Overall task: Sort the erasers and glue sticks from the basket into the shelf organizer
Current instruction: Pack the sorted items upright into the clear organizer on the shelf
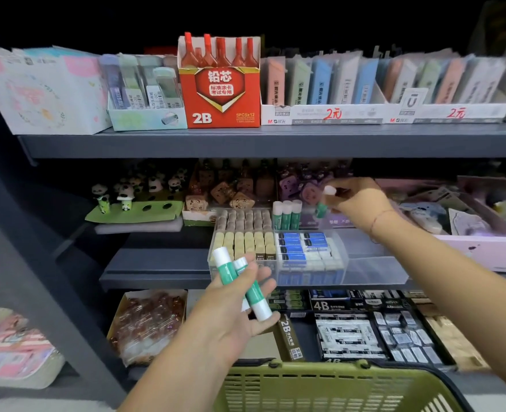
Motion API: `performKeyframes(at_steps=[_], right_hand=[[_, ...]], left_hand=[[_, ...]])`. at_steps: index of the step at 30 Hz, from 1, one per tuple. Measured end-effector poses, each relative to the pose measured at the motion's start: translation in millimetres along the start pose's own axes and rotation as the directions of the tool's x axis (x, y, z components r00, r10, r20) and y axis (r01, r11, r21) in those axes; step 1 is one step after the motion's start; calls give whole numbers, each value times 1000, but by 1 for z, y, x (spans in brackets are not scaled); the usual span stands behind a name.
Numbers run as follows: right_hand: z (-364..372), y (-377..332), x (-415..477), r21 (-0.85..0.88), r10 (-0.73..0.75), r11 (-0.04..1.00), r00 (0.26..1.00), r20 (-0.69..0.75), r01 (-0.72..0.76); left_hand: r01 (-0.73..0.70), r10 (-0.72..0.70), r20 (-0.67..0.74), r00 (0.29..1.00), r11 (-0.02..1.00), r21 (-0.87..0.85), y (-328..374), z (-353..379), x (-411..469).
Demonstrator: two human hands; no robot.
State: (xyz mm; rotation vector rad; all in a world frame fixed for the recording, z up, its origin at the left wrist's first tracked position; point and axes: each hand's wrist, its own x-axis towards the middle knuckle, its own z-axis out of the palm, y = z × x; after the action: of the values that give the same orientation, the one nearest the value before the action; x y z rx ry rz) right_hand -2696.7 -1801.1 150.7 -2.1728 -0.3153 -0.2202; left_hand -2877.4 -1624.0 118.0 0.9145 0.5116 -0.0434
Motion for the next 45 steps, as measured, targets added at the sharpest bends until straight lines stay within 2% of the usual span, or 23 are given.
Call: performKeyframes(at_steps=[2,5,8,14,17,19,20,21,22,23,25,26,28,30,33,36,38,42,45], right_hand=[[11,13,15,-102,21,995,1000,15,-19],[27,20,28,-353,-10,935,1000,16,15],[36,18,33,-478,-37,877,999,24,44],[40,10,30,-573,0,817,992,123,71],[38,4,23,-578,-12,814,997,81,57],[33,-6,9,-423,-95,899,994,62,112],[30,-14,-3,-246,-119,958,986,117,145],[26,-27,-19,-36,-127,990,960,249,140],[23,-39,-35,141,-139,986,902,408,88],[20,-49,-51,234,-162,971,826,540,37],[19,-57,-70,305,-216,952,721,659,7],[20,-56,-75,331,-237,944,703,670,3],[19,-52,-74,364,-238,931,722,650,-20],[11,-48,-67,380,-224,925,789,572,-12],[-9,-42,-52,343,-250,930,907,338,128],[-20,-38,-49,291,-278,934,933,227,207],[-20,-38,-55,353,-273,918,934,231,181],[-3,-39,-79,601,-215,798,914,344,-39],[17,-36,-93,570,-199,819,899,390,-65]], left_hand=[[39,-38,29,999,999,-20,0,2,-1],[63,-61,35,997,996,-60,-1,5,-1],[57,-55,30,998,995,-77,0,5,0],[34,-31,68,997,999,-35,-1,3,2],[9,-10,89,996,1000,9,-2,3,1],[-11,6,110,994,999,44,-3,4,0],[-23,16,123,992,998,63,-3,5,-1],[-35,24,134,991,996,80,-3,6,-2],[-46,32,141,989,994,96,-3,7,-3],[-60,43,144,989,992,111,-4,8,-3],[-89,66,147,987,985,150,-5,10,-5],[-100,74,150,986,980,172,-6,11,-5],[-111,81,155,985,974,196,-7,12,-7],[-120,92,147,985,974,192,-6,12,-8],[-156,138,91,986,958,242,-3,8,-7],[-160,156,34,987,962,221,0,6,-4],[-148,146,24,989,977,152,0,7,-2],[-127,131,96,987,991,-47,0,13,0],[-189,198,131,971,979,-80,1,16,-2]])
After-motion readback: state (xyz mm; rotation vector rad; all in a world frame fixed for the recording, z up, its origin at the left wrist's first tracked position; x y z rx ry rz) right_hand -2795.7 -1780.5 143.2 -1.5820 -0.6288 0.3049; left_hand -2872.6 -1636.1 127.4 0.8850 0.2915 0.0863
